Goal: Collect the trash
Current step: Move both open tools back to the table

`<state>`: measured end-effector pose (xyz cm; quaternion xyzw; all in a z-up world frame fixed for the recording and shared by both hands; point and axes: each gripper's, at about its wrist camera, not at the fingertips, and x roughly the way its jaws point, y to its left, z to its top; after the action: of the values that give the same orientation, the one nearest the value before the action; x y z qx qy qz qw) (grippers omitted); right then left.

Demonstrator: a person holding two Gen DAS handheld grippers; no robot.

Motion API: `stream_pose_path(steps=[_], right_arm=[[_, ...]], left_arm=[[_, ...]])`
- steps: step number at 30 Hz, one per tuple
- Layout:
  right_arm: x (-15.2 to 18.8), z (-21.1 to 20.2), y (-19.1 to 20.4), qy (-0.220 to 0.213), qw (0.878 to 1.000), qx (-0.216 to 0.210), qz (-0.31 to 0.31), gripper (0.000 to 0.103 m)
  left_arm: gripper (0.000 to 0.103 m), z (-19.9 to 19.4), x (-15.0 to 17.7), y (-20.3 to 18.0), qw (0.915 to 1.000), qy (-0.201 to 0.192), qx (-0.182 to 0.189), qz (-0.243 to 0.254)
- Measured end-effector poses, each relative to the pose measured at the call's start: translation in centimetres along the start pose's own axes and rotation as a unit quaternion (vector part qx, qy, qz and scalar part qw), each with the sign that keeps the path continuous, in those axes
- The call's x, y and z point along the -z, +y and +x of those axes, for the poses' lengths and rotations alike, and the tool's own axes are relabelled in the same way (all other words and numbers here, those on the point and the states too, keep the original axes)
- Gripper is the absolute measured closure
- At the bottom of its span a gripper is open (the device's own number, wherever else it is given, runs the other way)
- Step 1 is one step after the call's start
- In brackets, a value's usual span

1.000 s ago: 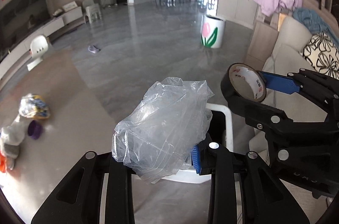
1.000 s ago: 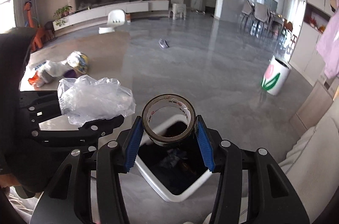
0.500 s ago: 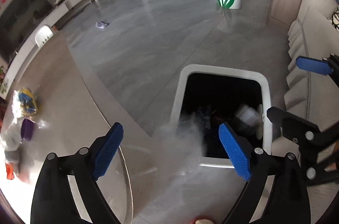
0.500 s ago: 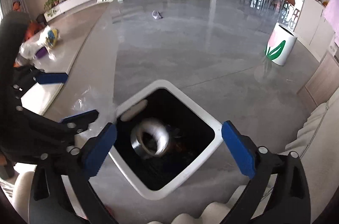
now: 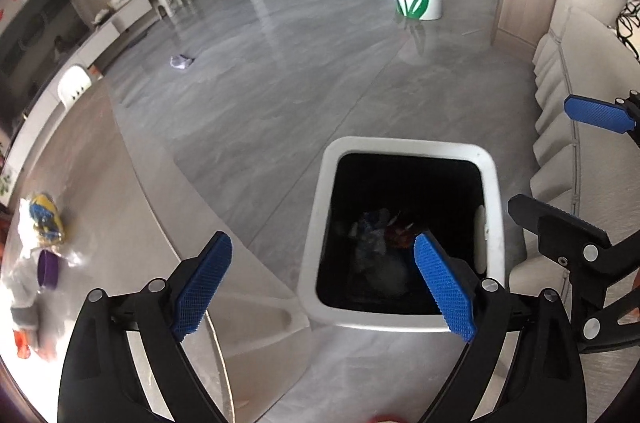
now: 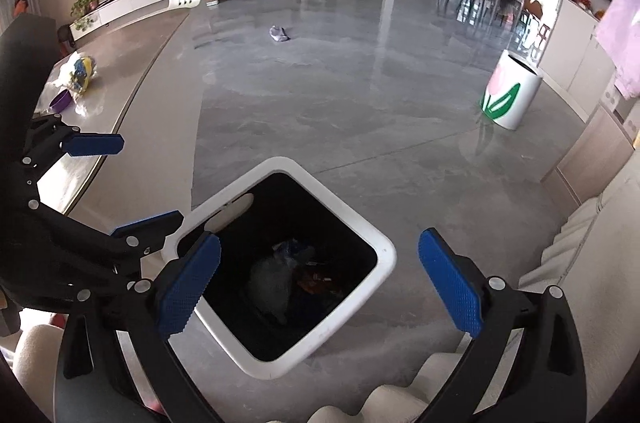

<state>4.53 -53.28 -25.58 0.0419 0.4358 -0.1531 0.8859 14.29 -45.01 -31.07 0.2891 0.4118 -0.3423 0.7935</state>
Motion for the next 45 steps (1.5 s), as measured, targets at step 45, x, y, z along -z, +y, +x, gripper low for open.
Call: stream_pose_path(steps=[45], right_arm=[[-9.5, -10.7, 27.7, -0.160, 0.965, -0.163, -0.126, 0.004]], left_arm=[[0.006, -19.7, 15.2, 26.4, 0.9544, -0.125, -0.144, -0.230]])
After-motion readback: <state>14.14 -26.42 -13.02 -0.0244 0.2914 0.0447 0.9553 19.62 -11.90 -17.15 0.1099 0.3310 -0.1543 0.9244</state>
